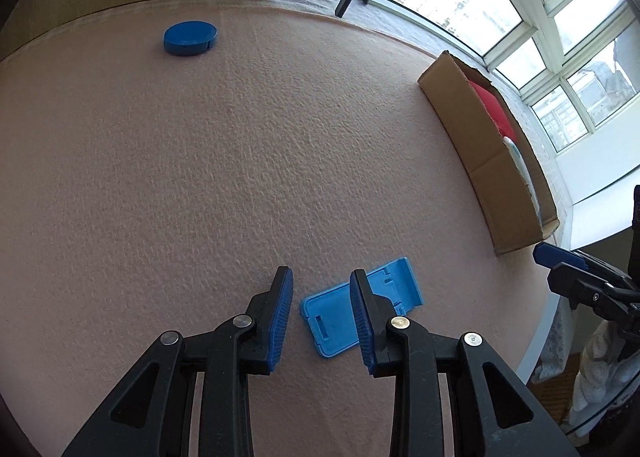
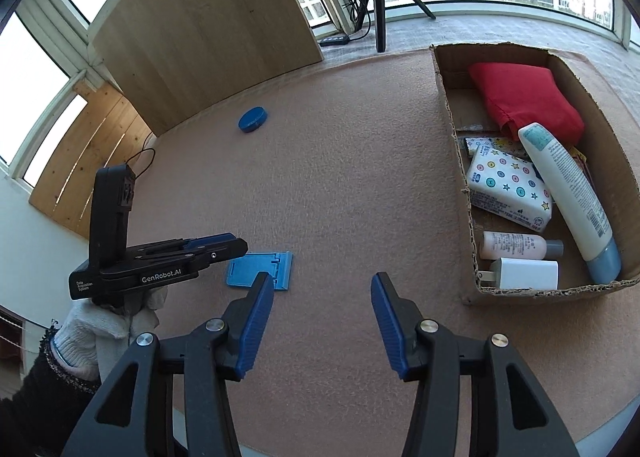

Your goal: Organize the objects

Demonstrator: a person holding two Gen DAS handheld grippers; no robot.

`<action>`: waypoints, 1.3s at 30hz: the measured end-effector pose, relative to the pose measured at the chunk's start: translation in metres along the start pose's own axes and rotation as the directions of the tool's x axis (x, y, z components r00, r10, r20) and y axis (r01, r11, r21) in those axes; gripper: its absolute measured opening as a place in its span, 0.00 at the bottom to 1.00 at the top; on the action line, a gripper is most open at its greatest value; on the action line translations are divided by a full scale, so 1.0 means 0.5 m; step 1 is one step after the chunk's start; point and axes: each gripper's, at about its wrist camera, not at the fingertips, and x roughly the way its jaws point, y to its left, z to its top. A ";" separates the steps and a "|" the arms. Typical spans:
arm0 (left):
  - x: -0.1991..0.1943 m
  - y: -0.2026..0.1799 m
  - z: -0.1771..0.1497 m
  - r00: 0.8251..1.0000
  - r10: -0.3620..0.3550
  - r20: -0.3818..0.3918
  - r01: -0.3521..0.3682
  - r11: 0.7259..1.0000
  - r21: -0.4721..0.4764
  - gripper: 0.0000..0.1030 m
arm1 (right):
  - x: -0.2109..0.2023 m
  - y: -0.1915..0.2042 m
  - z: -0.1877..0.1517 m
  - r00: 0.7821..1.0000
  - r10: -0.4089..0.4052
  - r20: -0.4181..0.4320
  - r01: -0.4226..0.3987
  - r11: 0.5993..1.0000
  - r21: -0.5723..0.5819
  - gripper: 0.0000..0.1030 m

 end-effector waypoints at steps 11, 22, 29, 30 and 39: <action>0.005 -0.091 -0.075 0.997 -0.024 -0.072 0.034 0.991 0.133 0.31 | 0.032 -0.018 -0.006 0.999 0.006 -0.043 -0.002 0.997 0.079 0.46; 0.026 -0.155 -0.105 0.997 -0.053 -0.051 0.059 0.990 0.126 0.31 | 0.074 -0.006 -0.024 0.993 0.023 -0.115 -0.015 0.997 0.073 0.46; 0.018 -0.159 -0.100 0.999 0.007 -0.052 0.001 0.988 0.157 0.33 | 0.116 -0.002 -0.014 0.984 0.057 -0.169 -0.046 0.997 0.069 0.46; 0.017 -0.160 -0.098 0.999 0.005 -0.053 0.003 0.988 0.157 0.33 | 0.125 0.000 -0.013 0.982 0.060 -0.181 -0.049 0.997 0.067 0.45; 0.021 -0.158 -0.085 0.998 -0.013 -0.068 0.023 0.989 0.147 0.33 | 0.172 0.006 -0.005 0.970 0.059 -0.234 -0.048 0.997 0.052 0.39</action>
